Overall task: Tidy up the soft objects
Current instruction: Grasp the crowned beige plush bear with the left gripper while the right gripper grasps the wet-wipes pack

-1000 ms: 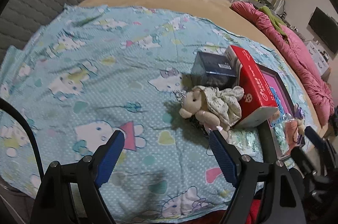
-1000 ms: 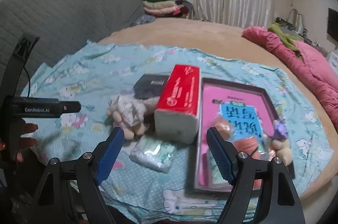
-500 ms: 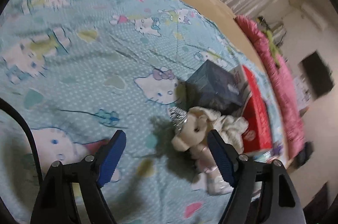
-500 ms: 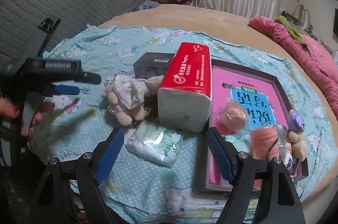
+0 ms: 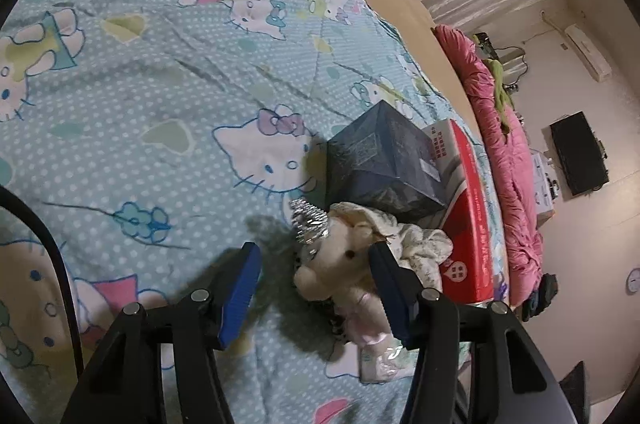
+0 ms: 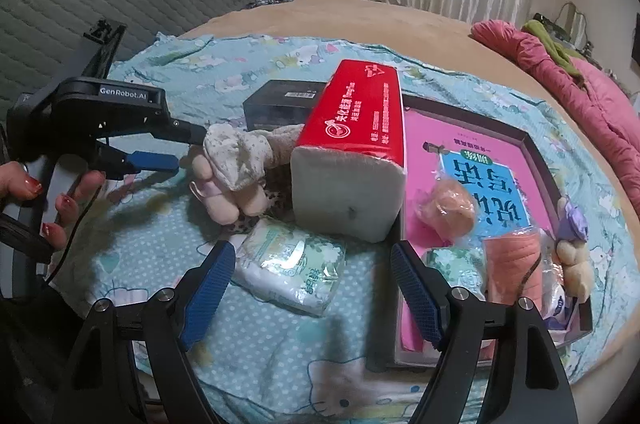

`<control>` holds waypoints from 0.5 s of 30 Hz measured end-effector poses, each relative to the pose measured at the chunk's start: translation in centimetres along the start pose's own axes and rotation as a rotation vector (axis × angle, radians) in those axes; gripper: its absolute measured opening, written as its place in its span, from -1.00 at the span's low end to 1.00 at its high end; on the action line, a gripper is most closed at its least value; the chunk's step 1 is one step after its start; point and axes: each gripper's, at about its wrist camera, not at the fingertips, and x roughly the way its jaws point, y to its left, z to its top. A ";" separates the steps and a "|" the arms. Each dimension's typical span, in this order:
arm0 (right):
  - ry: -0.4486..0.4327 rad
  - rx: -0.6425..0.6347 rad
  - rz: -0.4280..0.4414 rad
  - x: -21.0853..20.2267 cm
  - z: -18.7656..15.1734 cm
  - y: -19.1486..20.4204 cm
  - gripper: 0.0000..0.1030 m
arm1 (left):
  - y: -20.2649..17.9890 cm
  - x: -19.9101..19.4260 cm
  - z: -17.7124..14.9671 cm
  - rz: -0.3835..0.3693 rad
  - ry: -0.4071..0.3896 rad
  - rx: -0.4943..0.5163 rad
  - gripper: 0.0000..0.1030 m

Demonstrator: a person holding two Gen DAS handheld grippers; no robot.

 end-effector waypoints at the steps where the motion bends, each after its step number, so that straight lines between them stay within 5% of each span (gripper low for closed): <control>1: 0.004 0.000 0.001 0.2 0.0 0.0 0.58 | -0.1 0.2 0.1 -0.008 0.006 0.000 0.09; 6: 0.049 -0.010 0.012 1.9 0.0 0.4 0.58 | -0.1 1.4 0.3 -0.051 0.032 -0.011 -0.16; 15: 0.115 0.046 0.048 5.1 0.2 0.6 0.58 | -0.1 1.6 0.5 -0.061 0.019 0.009 -0.31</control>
